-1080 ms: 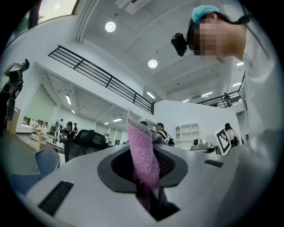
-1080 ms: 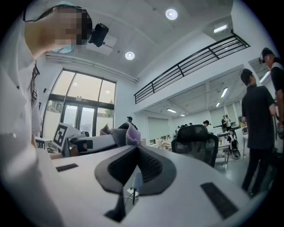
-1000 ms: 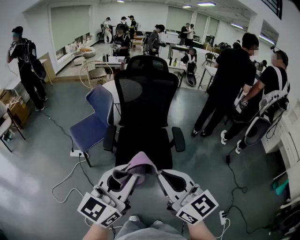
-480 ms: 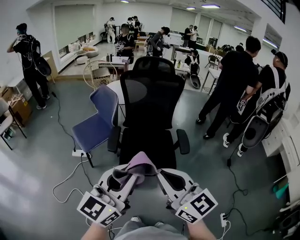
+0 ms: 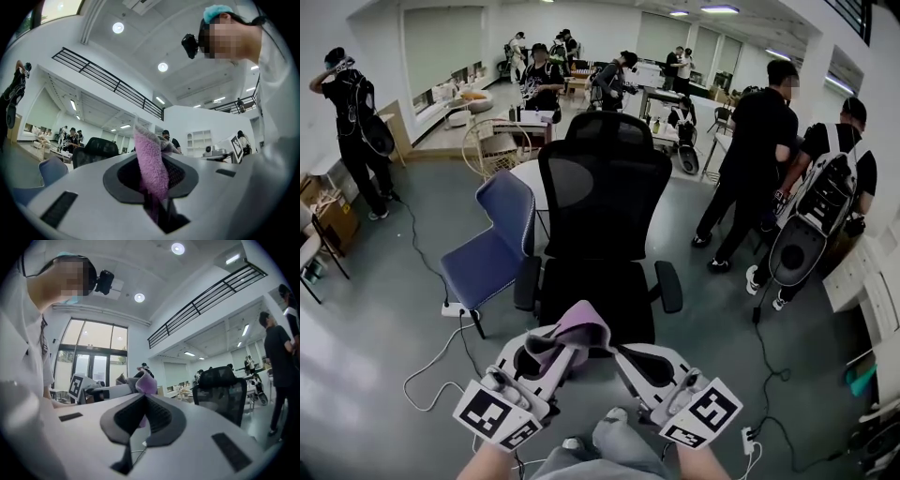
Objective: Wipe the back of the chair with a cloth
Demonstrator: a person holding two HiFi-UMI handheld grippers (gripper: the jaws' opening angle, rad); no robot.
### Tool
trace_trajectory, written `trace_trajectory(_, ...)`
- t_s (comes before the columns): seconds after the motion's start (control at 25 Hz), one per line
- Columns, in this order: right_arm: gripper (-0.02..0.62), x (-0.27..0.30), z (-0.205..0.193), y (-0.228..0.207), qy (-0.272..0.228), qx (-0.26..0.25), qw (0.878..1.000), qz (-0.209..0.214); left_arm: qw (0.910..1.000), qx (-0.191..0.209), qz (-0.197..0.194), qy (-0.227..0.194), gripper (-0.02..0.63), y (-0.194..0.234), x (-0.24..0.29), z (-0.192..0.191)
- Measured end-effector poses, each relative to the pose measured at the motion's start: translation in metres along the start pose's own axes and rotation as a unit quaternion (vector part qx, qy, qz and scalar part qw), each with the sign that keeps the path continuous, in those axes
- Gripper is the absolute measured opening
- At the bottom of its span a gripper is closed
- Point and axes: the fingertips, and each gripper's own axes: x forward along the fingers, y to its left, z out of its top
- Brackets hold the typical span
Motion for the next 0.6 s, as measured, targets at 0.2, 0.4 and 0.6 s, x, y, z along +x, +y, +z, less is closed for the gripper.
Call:
trace_trajectory(0.2,0.006,0.017,-0.004,-0.024,-0.016,0.010,1.000,0.012,1.0000,-0.004,0.006,0.005,0.078,0.020,0.022,-0.006)
trace_trajectory(0.4,0.008,0.035,-0.005,-0.089,-0.003,0.016,1.000,-0.011,0.9997,0.000,0.024,0.003,0.078,0.045,0.066,-0.012)
trace_trajectory(0.6,0.008,0.056,0.005,-0.145,-0.002,0.036,0.999,0.005,0.9992,-0.008,0.040,-0.004,0.078,0.073,0.115,-0.014)
